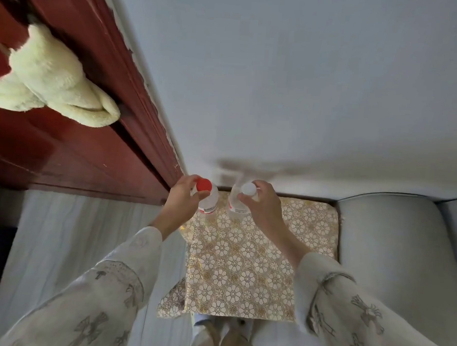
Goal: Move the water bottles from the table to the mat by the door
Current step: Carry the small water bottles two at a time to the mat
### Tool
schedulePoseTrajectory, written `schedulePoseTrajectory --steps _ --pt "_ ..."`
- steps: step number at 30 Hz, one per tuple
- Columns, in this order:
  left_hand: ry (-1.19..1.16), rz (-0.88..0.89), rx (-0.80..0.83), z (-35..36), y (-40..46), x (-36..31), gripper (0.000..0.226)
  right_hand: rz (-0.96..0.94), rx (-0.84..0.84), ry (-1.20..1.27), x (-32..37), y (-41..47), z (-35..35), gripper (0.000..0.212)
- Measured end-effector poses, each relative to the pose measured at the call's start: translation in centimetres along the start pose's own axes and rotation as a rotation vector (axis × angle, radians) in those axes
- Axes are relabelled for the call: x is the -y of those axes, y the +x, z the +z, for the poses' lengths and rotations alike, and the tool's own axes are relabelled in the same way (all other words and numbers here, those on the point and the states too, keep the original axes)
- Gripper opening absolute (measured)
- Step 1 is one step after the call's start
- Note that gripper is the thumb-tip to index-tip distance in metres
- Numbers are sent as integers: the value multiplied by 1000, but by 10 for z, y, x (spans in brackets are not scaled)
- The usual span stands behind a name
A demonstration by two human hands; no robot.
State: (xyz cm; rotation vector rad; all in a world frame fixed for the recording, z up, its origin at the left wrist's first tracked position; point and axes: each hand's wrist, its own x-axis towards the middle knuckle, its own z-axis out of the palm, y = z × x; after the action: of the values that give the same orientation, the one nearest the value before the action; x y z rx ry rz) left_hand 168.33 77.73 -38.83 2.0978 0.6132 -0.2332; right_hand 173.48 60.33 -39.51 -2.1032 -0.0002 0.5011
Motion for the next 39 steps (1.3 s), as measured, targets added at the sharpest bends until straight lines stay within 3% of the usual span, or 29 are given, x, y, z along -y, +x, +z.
schedulePoseTrajectory --steps 12,17,24,28,33,39 --pt "-68 37 -16 10 43 -5 29 -14 -55 71 10 37 26 39" --pt "-107 32 -48 11 40 -1 31 -2 -3 93 12 36 24 53" --pt "-214 -47 74 -11 19 -13 68 101 162 53 31 13 5 69" --pt "-257 -109 34 -25 -17 -23 68 87 211 33 45 -18 -12 59" --pt "-306 -150 -79 -40 -92 -30 52 76 291 84 68 -71 -27 56" --pt "-398 -177 -303 -60 -210 -38 40 -117 537 2 107 -153 -33 40"
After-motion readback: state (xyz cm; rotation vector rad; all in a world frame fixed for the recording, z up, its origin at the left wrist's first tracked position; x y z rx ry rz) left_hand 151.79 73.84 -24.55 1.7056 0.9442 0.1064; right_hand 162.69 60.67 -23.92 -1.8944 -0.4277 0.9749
